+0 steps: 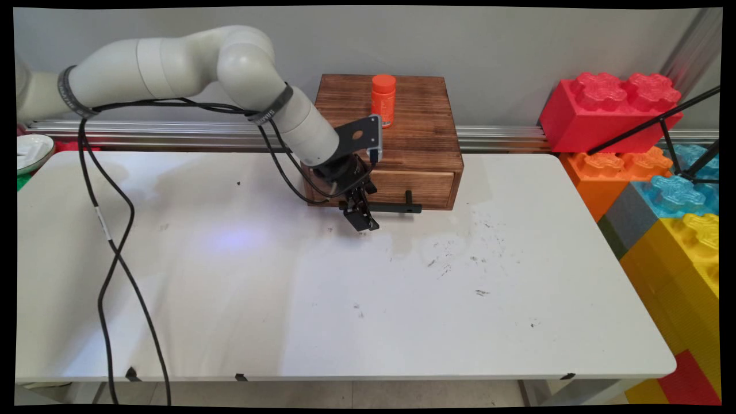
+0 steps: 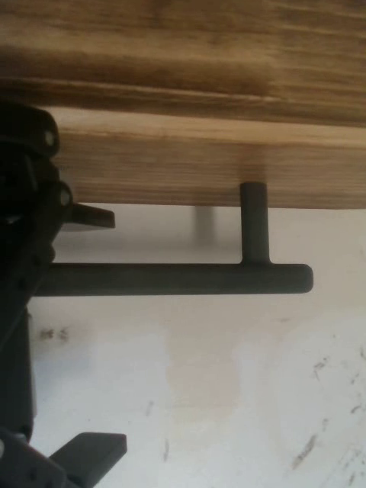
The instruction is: Open the drawer
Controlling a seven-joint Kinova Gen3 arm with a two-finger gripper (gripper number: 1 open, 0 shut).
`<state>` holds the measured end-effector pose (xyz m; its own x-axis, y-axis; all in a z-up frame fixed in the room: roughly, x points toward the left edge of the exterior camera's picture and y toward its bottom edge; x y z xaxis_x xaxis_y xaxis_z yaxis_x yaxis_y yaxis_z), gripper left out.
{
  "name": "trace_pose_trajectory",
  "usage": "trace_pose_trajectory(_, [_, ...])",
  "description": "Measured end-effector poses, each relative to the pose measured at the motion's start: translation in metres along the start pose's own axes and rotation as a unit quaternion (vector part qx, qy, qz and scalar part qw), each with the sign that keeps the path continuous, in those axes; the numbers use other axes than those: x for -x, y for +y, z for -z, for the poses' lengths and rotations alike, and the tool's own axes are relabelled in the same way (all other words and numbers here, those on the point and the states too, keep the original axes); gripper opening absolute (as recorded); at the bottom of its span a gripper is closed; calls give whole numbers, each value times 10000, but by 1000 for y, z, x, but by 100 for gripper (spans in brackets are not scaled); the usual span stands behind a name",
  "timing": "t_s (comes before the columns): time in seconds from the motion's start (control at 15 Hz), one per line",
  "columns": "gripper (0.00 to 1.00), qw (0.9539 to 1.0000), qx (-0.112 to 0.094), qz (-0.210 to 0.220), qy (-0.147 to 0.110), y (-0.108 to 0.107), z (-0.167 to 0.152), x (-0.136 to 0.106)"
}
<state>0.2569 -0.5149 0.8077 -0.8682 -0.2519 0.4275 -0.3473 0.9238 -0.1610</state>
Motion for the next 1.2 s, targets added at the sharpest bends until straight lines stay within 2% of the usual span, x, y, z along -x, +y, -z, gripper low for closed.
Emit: trace_pose_trajectory(1.2, [100, 10000, 68, -16, -19, 6, -35, 2])
